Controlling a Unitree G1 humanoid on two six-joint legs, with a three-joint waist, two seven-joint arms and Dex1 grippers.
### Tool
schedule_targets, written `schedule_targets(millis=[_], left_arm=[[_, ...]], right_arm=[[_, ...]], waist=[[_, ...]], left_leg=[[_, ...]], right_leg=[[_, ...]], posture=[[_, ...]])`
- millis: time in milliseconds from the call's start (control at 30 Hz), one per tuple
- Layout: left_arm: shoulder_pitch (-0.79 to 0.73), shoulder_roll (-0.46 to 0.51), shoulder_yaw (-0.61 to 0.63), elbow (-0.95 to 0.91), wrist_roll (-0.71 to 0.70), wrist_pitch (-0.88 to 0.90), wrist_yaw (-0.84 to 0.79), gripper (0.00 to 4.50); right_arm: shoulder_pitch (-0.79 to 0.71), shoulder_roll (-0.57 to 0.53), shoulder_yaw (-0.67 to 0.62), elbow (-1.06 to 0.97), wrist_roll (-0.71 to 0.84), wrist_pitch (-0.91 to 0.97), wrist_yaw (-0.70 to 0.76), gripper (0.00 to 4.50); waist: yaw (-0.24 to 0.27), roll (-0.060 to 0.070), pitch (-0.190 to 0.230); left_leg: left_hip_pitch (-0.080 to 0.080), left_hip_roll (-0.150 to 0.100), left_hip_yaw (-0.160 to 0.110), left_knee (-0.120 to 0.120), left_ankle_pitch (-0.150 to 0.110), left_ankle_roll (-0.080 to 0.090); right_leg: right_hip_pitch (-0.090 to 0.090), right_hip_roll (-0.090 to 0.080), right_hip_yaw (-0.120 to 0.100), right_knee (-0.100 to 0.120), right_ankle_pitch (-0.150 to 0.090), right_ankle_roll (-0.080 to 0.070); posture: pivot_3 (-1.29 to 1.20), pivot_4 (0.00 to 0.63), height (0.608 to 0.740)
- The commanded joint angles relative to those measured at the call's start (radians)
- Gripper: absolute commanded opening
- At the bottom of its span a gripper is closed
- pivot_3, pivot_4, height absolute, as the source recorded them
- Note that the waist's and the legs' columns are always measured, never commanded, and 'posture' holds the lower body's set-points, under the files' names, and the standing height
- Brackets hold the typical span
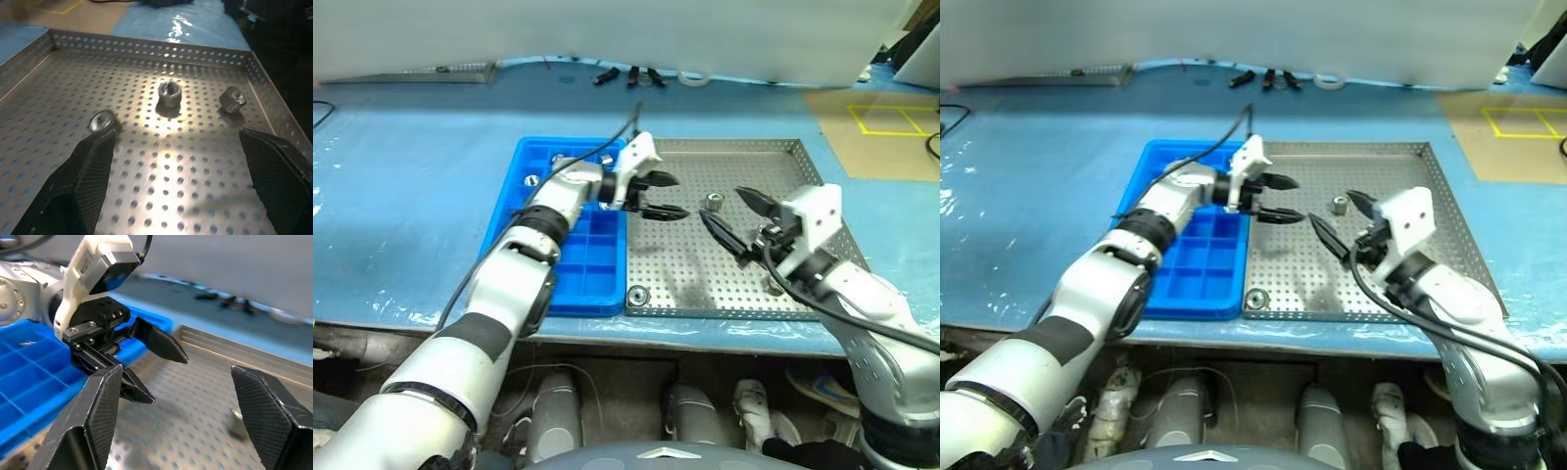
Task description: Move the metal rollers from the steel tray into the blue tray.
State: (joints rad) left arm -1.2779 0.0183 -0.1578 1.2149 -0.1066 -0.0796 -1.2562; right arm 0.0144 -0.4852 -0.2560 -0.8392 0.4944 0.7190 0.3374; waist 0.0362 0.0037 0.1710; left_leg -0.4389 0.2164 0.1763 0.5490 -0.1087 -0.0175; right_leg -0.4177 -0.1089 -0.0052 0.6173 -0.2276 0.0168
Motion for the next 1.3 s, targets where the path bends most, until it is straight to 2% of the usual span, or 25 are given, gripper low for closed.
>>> schedule_targets(millis=[33,200,333,533,767,933,1300], left_arm=[[-0.034,-0.067,0.01,0.046,0.036,-0.059,0.018,4.28],[-0.042,-0.158,0.0,0.089,0.114,-0.104,0.152,4.28],[-0.048,-0.246,0.012,0.116,0.161,-0.09,0.385,4.28],[-0.025,-0.326,-0.01,0.136,0.226,-0.075,0.545,4.28],[-0.02,-0.343,0.01,0.142,0.24,-0.058,0.594,4.28],[0.009,-0.334,0.008,0.142,0.236,-0.041,0.471,4.28],[0.043,-0.339,-0.013,0.139,0.269,-0.051,0.471,4.28]], right_arm=[[0.089,0.03,-0.082,-0.14,0.006,0.02,-0.082,3.74],[0.217,0.08,-0.12,-0.207,0.0,-0.011,-0.155,3.74],[0.309,0.089,-0.125,-0.208,-0.016,-0.083,-0.214,3.74],[0.373,0.074,-0.107,-0.208,-0.014,-0.157,-0.294,3.74],[0.399,0.04,-0.047,-0.208,-0.001,-0.205,-0.375,3.74],[0.4,0.029,-0.026,-0.208,0.002,-0.209,-0.403,3.74],[0.372,0.029,-0.006,-0.208,0.0,-0.181,-0.413,3.74]], waist=[[-0.023,0.0,0.0],[-0.088,0.001,0.0],[-0.134,0.001,0.0],[-0.196,0.001,0.0],[-0.277,0.001,0.0],[-0.323,0.001,0.0],[-0.377,0.001,0.0]], left_leg=[[0.001,0.0,0.001,0.0,-0.001,0.001],[0.001,-0.002,0.004,0.005,-0.004,0.007],[0.0,-0.005,0.006,0.015,-0.009,0.014],[-0.001,-0.011,0.005,0.021,-0.014,0.022],[-0.01,-0.018,0.003,0.029,-0.023,0.032],[-0.014,-0.019,0.001,0.029,-0.025,0.036],[-0.016,-0.031,0.0,0.031,-0.031,0.043]], right_leg=[[0.0,0.0,0.002,-0.001,-0.001,-0.001],[0.003,0.0,0.005,-0.009,0.002,0.003],[0.005,-0.003,0.005,-0.011,0.0,0.009],[0.011,-0.008,0.005,-0.014,-0.003,0.014],[0.012,-0.018,0.001,-0.017,-0.004,0.018],[0.016,-0.02,-0.004,-0.028,0.0,0.017],[0.024,-0.036,-0.015,-0.033,-0.001,0.019]], posture=[[-0.68,0.15,0.74],[-0.75,0.15,0.74],[-0.79,0.15,0.74],[-0.82,0.15,0.74],[-0.84,0.15,0.74],[-0.84,0.15,0.74],[-0.82,0.15,0.74]])
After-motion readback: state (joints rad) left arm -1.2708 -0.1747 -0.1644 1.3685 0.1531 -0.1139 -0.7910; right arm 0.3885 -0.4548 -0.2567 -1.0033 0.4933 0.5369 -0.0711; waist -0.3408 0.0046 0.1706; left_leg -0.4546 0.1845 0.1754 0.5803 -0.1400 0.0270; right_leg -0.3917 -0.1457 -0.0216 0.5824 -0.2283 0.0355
